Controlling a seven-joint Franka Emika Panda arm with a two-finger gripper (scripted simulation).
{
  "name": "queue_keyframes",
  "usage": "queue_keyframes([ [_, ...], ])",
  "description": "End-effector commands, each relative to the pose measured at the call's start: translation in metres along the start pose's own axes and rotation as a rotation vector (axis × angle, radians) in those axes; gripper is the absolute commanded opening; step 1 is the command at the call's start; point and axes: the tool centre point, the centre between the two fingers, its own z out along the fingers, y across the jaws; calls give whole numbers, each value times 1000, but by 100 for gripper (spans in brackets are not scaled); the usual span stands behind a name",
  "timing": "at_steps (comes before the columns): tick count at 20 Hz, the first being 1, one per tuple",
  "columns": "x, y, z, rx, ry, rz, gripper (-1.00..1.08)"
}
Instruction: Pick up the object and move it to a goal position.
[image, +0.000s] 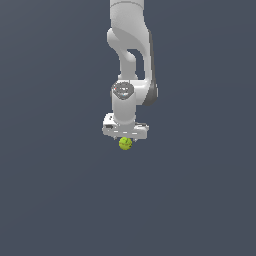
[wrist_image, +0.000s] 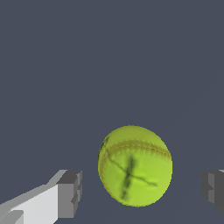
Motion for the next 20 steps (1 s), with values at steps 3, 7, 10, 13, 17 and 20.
queue_keyframes([
  [3, -1, 0, 22, 0, -1, 1, 100],
  [7, -1, 0, 31, 0, -1, 1, 100],
  [10, -1, 0, 32, 0, -1, 1, -100],
  [13, -1, 0, 32, 0, -1, 1, -100],
  [17, -1, 0, 32, 0, -1, 1, -100],
  [20, -1, 0, 31, 0, 0, 1, -100],
])
